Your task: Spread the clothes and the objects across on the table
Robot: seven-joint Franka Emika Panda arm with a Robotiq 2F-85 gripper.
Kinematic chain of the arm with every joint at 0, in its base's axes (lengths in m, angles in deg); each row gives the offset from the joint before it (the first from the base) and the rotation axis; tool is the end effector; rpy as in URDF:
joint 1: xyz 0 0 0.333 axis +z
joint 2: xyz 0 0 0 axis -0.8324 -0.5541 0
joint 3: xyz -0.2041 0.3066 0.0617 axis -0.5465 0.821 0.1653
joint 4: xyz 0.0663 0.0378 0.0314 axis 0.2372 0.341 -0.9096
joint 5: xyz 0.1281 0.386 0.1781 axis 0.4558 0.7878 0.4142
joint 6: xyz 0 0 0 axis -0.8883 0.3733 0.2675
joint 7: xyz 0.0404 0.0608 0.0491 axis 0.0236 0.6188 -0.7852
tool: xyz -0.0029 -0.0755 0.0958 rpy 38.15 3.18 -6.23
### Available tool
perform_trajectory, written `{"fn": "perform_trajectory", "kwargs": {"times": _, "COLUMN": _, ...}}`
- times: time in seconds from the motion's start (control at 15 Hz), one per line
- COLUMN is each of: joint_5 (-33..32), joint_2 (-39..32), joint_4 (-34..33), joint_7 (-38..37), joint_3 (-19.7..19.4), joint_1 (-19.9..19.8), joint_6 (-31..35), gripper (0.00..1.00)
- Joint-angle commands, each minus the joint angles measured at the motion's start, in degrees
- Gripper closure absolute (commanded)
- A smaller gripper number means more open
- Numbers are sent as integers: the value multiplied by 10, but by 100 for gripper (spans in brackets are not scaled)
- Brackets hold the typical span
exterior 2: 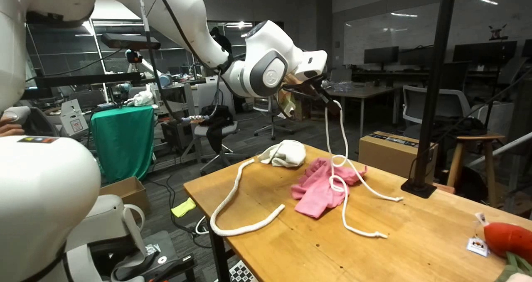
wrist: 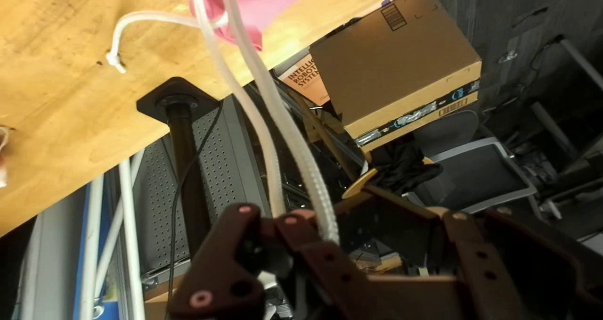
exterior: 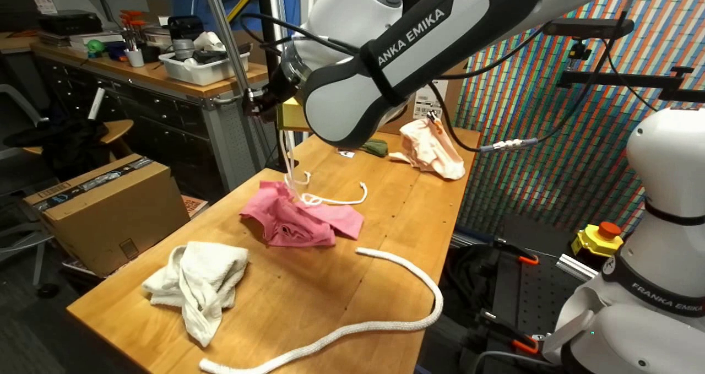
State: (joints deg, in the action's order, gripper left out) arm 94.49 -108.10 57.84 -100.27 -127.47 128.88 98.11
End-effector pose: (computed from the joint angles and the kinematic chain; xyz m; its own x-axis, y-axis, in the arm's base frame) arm 0.6622 0.1757 0.4015 0.5694 -0.4489 0.6887 -0.3585 -0.8895 -0.2833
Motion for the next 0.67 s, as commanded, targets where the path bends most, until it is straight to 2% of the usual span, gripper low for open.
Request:
{"fn": "perform_trajectory", "kwargs": {"times": 0.0, "joint_5": 3, "joint_2": -84, "joint_4": -30, "joint_7": -65, "joint_3": -88, "joint_1": 52, "joint_6": -56, "gripper": 98}}
{"fn": "perform_trajectory", "kwargs": {"times": 0.33, "joint_5": -54, "joint_2": -103, "joint_4": 21, "joint_7": -133, "joint_3": -144, "joint_1": 70, "joint_6": -101, "gripper": 98}}
{"fn": "perform_trajectory", "kwargs": {"times": 0.6, "joint_5": -80, "joint_2": -103, "joint_4": 75, "joint_7": -152, "joint_3": -195, "joint_1": 102, "joint_6": -121, "gripper": 98}}
